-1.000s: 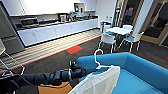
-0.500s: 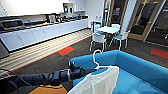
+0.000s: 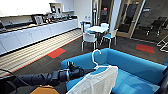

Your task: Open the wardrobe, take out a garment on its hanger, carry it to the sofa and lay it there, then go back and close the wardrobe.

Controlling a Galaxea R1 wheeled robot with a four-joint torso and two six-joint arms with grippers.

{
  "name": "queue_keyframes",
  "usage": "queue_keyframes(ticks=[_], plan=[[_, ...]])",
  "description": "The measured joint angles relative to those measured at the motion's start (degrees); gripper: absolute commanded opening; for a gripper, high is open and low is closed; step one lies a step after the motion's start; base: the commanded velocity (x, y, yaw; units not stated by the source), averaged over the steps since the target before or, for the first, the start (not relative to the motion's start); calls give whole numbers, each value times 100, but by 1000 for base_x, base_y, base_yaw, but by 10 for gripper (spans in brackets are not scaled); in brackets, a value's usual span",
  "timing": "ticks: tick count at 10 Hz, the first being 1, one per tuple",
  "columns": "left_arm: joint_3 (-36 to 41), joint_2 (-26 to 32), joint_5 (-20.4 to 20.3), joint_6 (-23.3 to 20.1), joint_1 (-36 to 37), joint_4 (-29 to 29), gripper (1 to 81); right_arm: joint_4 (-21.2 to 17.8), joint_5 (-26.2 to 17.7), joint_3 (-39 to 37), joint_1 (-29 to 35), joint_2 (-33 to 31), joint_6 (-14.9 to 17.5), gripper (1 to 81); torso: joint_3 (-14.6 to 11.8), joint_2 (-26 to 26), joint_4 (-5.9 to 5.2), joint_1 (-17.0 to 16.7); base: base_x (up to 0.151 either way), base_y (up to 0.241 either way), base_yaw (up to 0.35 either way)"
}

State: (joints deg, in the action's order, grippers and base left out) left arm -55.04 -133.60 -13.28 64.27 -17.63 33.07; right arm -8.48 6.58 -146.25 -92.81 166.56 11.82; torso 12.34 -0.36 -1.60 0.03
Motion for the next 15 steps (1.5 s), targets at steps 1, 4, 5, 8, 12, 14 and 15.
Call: queue_keyframes(ticks=[1,4,5,8,12,14,15], plan=[[0,16,-11,1,0,16,10,0,0,0,11,4,13,811,0,0,0,-2,0,0,-280],[0,16,-20,1,-1,20,10,0,-2,0,11,1,16,811,0,0,0,-2,0,0,-283],[0,28,-20,1,-12,20,10,0,0,-2,11,9,16,811,0,0,0,-2,0,0,-283],[0,60,-15,4,-10,24,10,0,-2,-5,9,20,18,811,0,0,0,-2,0,0,-266],[2,28,44,6,2,50,10,0,-6,-5,-7,37,21,811,2,0,0,0,0,0,-143],[16,50,66,6,-4,60,10,2,-9,-5,13,45,21,811,2,0,0,-2,0,0,0],[20,57,77,6,-10,77,10,0,-2,-5,37,48,21,811,2,0,0,-2,0,0,0]])
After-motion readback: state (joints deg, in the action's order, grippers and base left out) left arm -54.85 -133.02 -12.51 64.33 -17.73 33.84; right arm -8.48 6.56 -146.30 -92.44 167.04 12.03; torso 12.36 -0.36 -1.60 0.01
